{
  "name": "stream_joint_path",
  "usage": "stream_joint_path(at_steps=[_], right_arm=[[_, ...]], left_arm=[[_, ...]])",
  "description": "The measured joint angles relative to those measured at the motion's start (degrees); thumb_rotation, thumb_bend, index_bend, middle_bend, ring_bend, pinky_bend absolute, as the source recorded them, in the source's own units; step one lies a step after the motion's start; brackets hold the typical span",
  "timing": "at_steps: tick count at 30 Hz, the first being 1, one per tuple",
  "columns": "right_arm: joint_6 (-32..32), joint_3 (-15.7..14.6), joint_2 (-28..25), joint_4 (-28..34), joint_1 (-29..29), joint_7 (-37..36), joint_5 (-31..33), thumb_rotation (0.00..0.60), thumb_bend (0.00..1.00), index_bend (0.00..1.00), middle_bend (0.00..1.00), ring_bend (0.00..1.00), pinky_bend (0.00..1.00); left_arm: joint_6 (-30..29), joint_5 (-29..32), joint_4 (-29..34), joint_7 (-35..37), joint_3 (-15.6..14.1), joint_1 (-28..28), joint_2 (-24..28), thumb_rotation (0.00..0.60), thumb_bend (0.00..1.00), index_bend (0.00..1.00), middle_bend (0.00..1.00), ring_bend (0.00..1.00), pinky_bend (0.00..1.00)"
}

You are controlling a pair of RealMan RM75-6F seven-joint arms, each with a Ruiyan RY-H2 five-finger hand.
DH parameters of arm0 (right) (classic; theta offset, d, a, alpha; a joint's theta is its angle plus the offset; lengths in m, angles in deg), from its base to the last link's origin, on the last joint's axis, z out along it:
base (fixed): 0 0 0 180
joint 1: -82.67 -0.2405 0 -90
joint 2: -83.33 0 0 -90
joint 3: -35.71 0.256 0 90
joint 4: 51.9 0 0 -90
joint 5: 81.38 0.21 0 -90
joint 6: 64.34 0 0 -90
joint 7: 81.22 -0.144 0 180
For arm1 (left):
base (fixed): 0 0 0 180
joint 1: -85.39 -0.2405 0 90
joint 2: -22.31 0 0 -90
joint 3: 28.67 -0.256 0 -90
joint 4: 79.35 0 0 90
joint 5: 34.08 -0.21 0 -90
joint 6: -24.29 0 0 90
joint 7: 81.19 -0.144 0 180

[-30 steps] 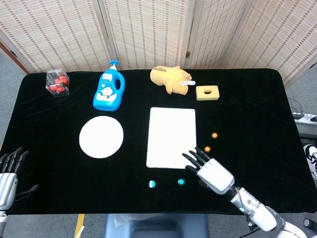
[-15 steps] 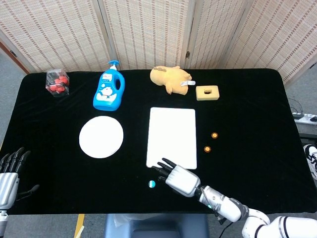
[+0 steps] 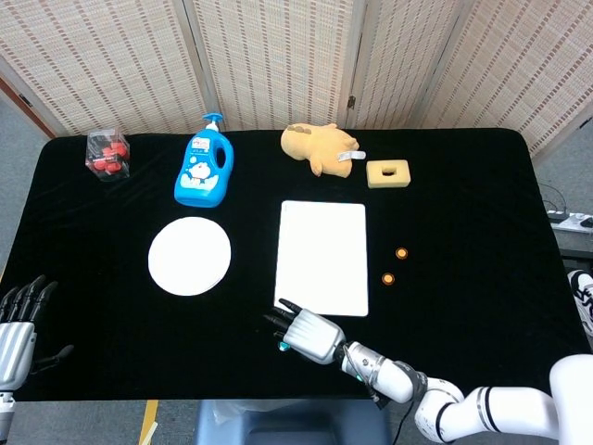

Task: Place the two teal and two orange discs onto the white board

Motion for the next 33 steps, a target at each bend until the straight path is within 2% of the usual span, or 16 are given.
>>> stream_joint_path(at_steps=[12,33], right_arm=[[-1.12,-0.12,6.22,-5.23,-4.27,4.45,6.88,0.600,0.24,0.33,0.00,0.00,0.00],[2.81,-2.18,8.00,-6.83,-7.06,6.49,11.08,0.600,0.24,0.46,0.06,0.00,0.00]], left_arm=[[0.05,0.15,-0.95,0.74,0.04,-0.05,-0.45,0.600,0.13,0.02,0.00,0.08,0.00],[0.70,0.51,-2.20,1.48,-0.01,0.03,-1.14,0.600,0.13,0.02,0.00,0.08,0.00]])
